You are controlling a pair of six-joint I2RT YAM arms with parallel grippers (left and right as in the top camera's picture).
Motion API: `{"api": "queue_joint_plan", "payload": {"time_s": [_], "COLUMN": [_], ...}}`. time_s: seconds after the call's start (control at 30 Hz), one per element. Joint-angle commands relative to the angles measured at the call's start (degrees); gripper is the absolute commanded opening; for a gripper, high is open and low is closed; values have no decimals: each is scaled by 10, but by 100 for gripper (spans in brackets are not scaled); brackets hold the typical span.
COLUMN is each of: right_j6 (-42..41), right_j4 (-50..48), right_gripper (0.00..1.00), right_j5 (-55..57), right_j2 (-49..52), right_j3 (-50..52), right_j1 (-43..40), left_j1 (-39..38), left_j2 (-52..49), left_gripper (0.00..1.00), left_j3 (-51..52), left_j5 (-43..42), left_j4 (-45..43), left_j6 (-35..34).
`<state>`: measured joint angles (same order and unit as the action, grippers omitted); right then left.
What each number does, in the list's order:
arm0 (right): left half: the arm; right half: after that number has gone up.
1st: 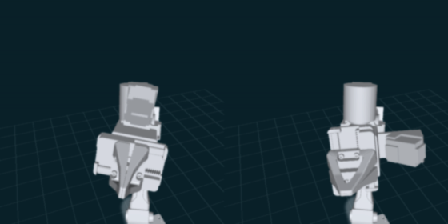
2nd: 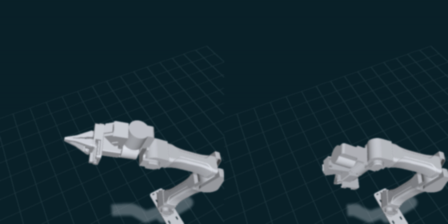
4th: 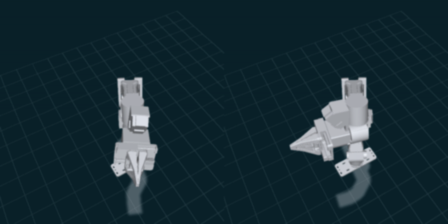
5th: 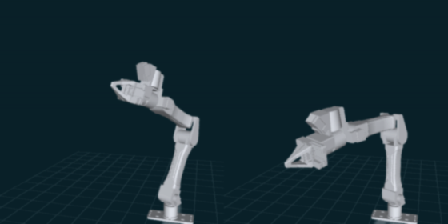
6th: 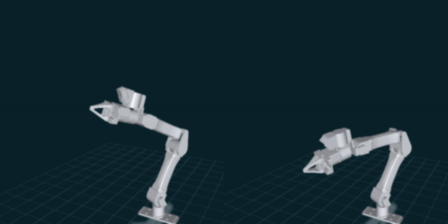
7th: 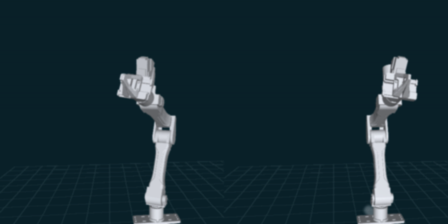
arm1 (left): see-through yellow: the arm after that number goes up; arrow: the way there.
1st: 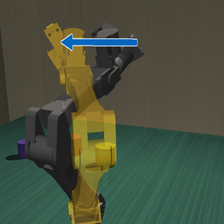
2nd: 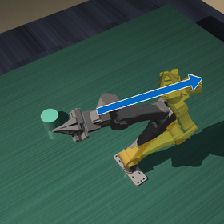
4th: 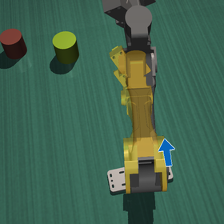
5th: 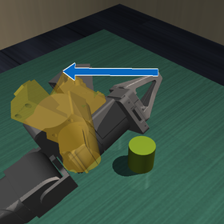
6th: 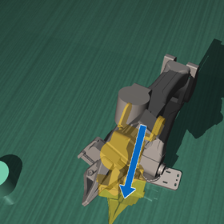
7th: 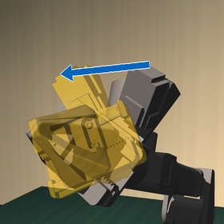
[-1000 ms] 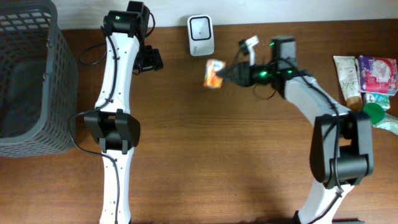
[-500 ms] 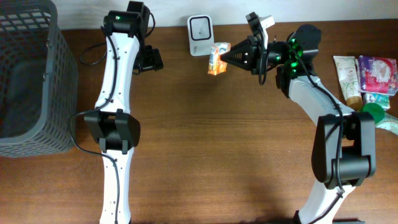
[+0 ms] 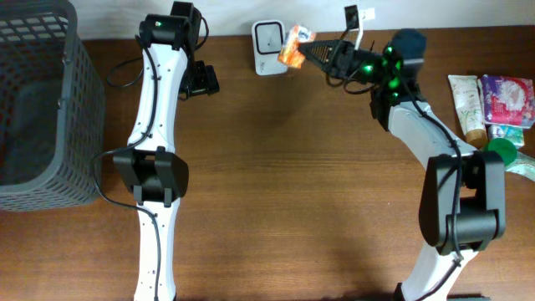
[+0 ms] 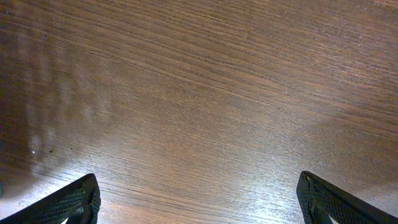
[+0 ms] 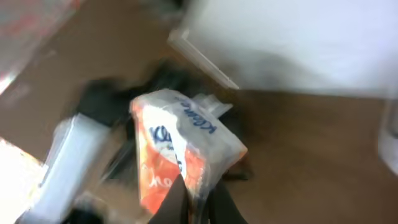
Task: Scan the item barcode
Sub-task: 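Lift the orange box up toward the scanner, then hold the orange box at the scanner window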
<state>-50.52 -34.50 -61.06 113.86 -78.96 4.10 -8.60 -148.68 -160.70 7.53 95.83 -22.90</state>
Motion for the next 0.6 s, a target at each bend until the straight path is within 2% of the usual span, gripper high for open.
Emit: {"api": "queue_joint_plan", "payload": {"time_s": [0.0, 0.1, 0.2, 0.27, 0.33, 0.4, 0.57], "right_j6": [129, 231, 390, 455, 569, 636, 662], "right_j4": [158, 346, 621, 694, 698, 648, 508], "right_gripper": [4, 4, 4, 4, 4, 4, 4], "right_j5": [199, 314, 492, 591, 733, 788, 795], "right_j2": [-7, -7, -7, -7, -7, -2, 47], "right_j3": [-2, -20, -141, -217, -276, -277, -278], "right_j1": [15, 21, 32, 50, 86, 115, 166], "left_j1": [3, 3, 3, 3, 3, 3, 3], "left_j2": [10, 10, 10, 10, 10, 10, 10], "left_gripper": [99, 99, 99, 99, 99, 99, 99], "left_j3": [2, 2, 2, 2, 2, 2, 2], "left_j5": [3, 3, 3, 3, 3, 3, 3], "left_j4": [0, 0, 0, 0, 0, 0, 0], "left_j6": [7, 7, 7, 7, 7, 7, 7]}}
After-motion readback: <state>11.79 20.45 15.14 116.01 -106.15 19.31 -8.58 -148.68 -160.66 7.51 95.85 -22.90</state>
